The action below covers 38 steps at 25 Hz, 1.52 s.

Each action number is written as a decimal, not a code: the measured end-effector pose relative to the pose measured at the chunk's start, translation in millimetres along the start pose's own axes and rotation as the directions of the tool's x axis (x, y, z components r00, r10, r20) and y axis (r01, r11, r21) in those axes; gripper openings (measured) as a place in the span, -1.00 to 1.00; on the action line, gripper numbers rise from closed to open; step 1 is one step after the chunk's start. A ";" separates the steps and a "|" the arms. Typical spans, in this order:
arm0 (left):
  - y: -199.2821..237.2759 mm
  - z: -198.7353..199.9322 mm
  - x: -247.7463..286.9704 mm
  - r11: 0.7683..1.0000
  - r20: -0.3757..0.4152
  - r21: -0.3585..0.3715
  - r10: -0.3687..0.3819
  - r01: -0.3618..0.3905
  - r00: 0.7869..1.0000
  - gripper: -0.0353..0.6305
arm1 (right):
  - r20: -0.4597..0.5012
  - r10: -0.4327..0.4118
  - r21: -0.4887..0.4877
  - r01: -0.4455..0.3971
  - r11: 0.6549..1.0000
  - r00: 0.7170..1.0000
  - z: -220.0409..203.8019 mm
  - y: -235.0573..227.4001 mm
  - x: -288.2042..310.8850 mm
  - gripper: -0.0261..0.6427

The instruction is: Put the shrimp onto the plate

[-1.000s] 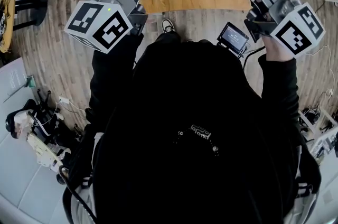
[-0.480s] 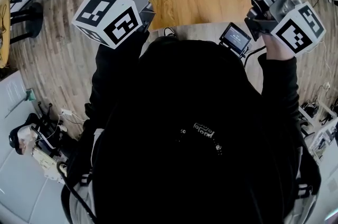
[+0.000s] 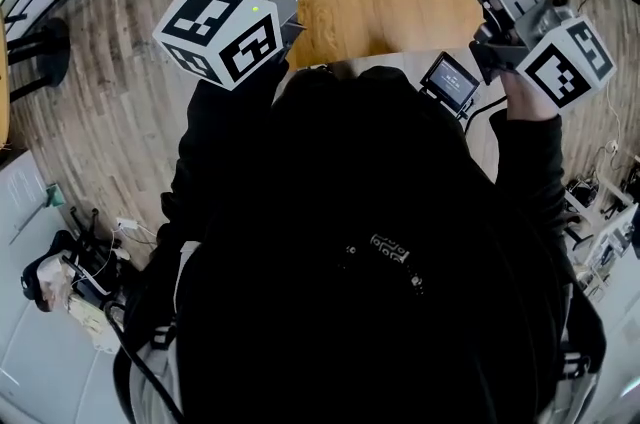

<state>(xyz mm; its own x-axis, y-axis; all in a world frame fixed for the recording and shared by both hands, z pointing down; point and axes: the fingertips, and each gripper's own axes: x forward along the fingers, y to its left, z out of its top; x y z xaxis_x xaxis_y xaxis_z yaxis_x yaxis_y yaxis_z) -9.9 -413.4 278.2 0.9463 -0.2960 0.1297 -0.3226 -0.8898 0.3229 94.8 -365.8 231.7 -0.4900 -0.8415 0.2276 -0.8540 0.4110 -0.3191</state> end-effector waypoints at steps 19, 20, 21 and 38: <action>-43.2 -42.2 6.3 0.987 -0.096 -0.037 0.150 -0.154 0.984 -0.88 | -0.177 0.047 -0.080 -0.062 0.995 0.983 -50.9 -56.1 -19.7 -0.78; -42.9 -43.9 7.2 0.986 -0.096 -0.037 0.159 -0.163 0.983 -0.88 | -0.186 0.055 -0.090 -0.073 0.993 0.981 -56.5 -58.6 -14.8 -0.78; -40.3 -44.5 9.2 0.984 -0.097 -0.040 0.168 -0.172 0.981 -0.88 | -0.197 0.062 -0.098 -0.083 0.992 0.978 -60.9 -62.3 -8.4 -0.78; -39.1 -76.7 -17.6 0.953 -0.198 -0.128 0.247 -0.275 0.949 -0.88 | -0.363 0.103 -0.146 -0.166 0.975 0.926 -120.1 -70.5 47.2 -0.78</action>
<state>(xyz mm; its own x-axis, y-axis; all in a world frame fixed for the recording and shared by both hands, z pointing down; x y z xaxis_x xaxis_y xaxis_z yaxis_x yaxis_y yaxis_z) -15.5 -346.8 335.2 0.8141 -0.4313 0.3888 -0.5698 -0.7223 0.3919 110.8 -392.4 375.4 -0.6053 -0.6095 0.5120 -0.7771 0.5916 -0.2145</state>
